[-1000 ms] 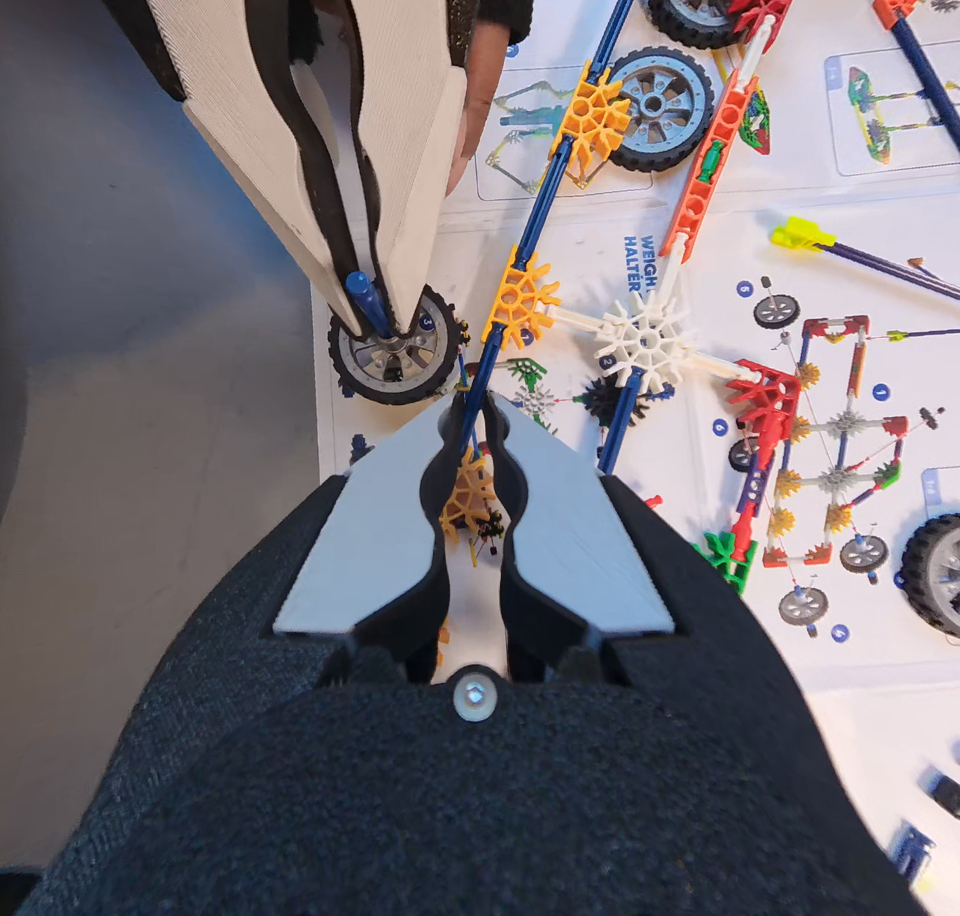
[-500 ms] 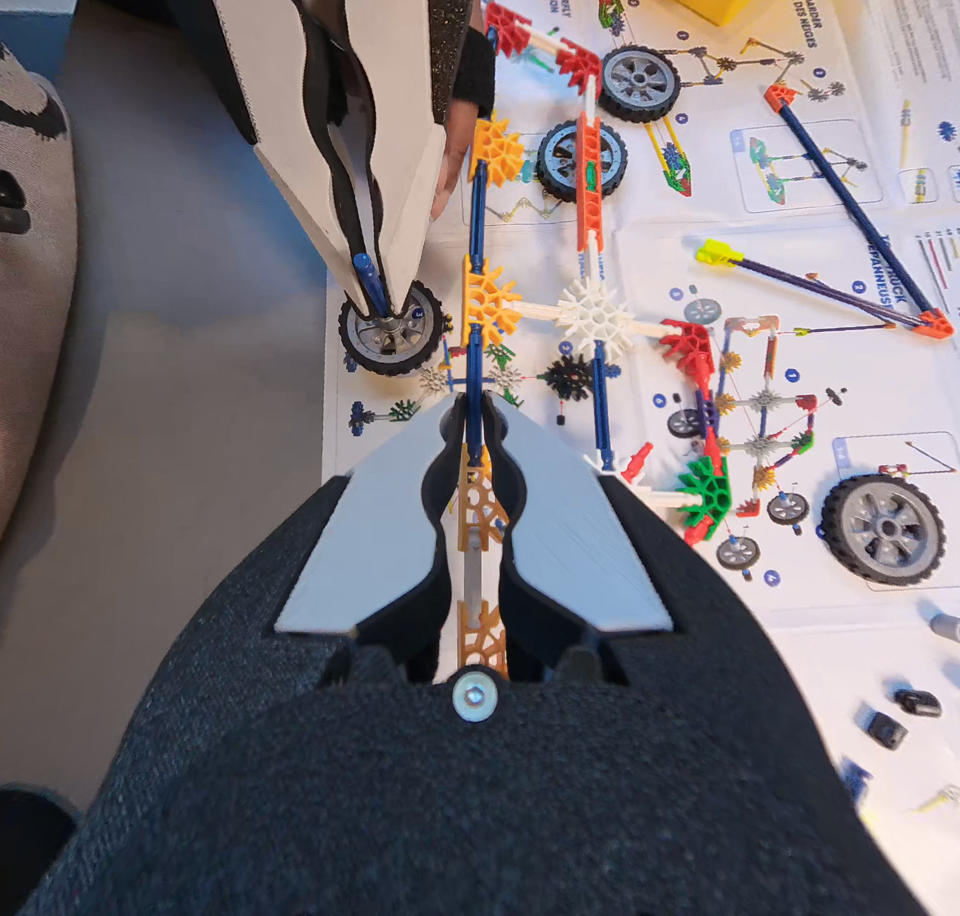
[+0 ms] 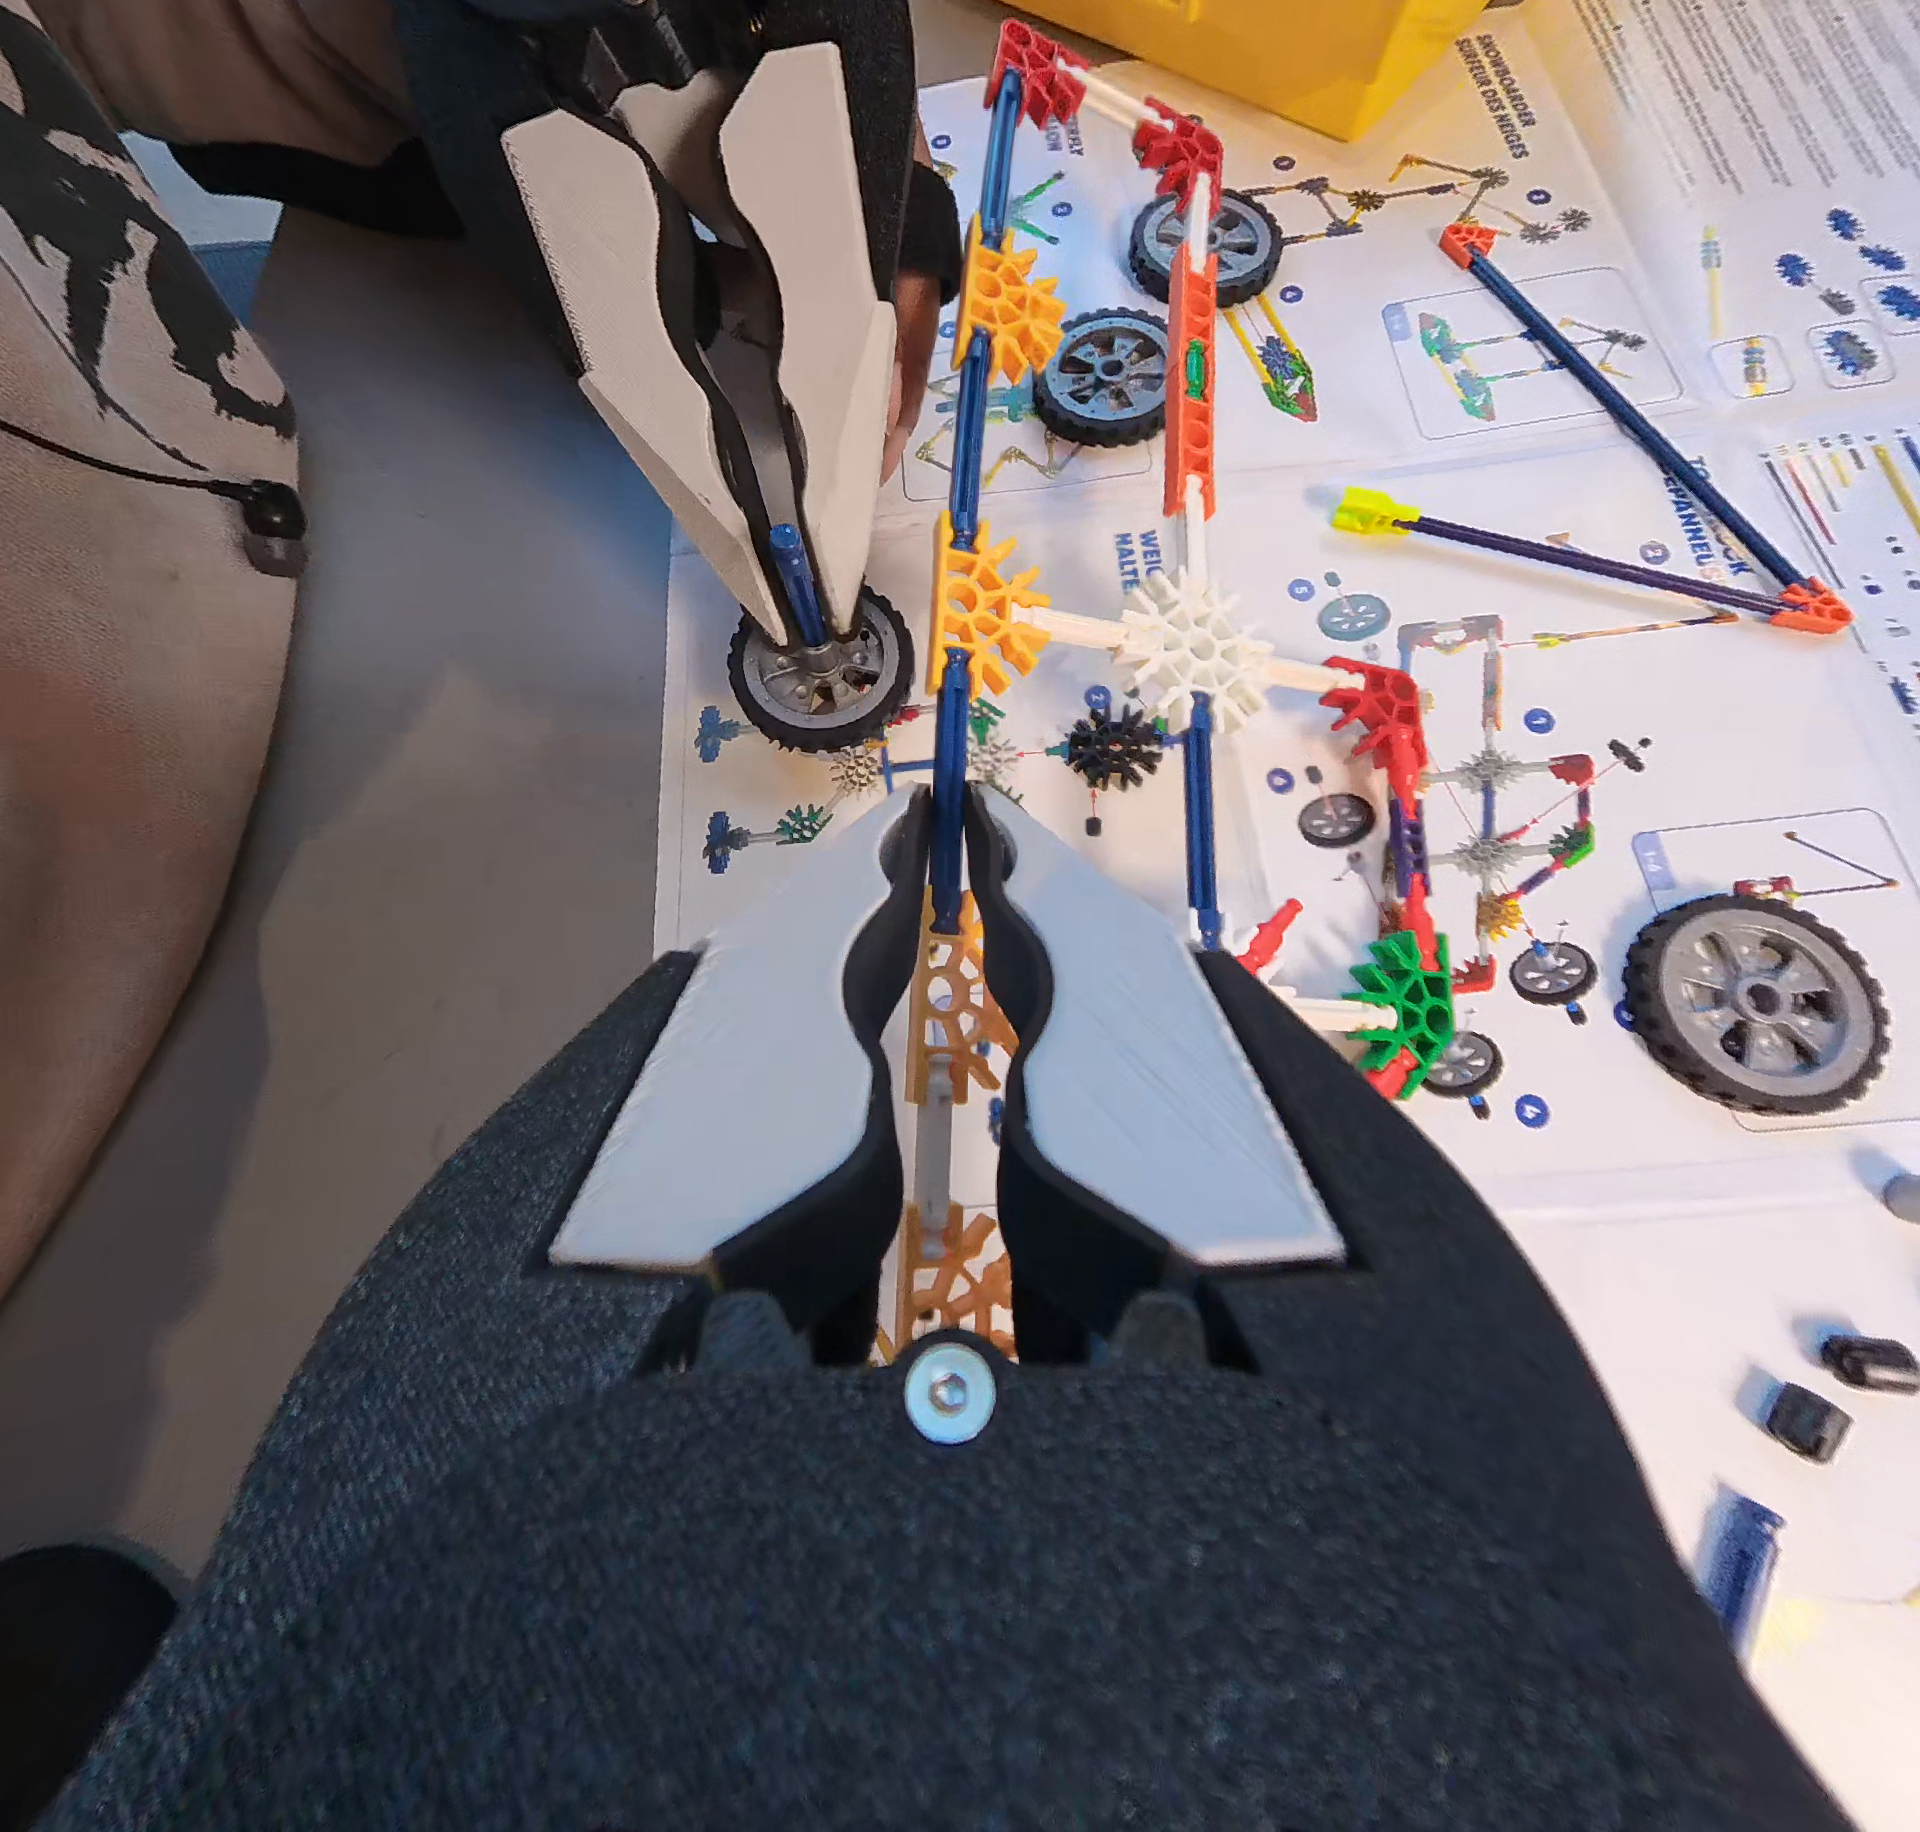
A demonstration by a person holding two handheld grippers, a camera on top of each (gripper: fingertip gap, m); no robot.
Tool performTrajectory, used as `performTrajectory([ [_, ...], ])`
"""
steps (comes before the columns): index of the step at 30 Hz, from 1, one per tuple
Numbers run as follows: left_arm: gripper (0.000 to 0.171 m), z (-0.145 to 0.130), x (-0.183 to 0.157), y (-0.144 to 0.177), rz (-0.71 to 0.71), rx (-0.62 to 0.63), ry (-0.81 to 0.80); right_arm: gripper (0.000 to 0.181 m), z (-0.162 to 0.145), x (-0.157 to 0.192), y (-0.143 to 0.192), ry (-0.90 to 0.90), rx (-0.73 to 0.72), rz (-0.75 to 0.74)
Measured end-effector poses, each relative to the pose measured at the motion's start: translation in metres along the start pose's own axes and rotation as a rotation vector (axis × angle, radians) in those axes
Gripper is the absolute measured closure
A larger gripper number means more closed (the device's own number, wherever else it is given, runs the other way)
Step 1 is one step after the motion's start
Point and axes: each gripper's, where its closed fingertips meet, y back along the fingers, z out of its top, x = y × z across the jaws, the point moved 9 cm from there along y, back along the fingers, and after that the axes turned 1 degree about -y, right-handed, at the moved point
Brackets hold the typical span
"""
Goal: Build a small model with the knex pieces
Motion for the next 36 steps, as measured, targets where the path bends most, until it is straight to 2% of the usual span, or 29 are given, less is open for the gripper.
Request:
performTrajectory([
  [18,0.165,0.001,0.000,-0.001,0.044,0.014,-0.008,0.177,0.014,0.013,0.000,0.032,-0.024,-0.004],
  [36,0.168,0.000,0.002,0.002,0.042,0.018,-0.012,0.177,0.011,0.007,0.007,0.025,-0.035,-0.028],
])
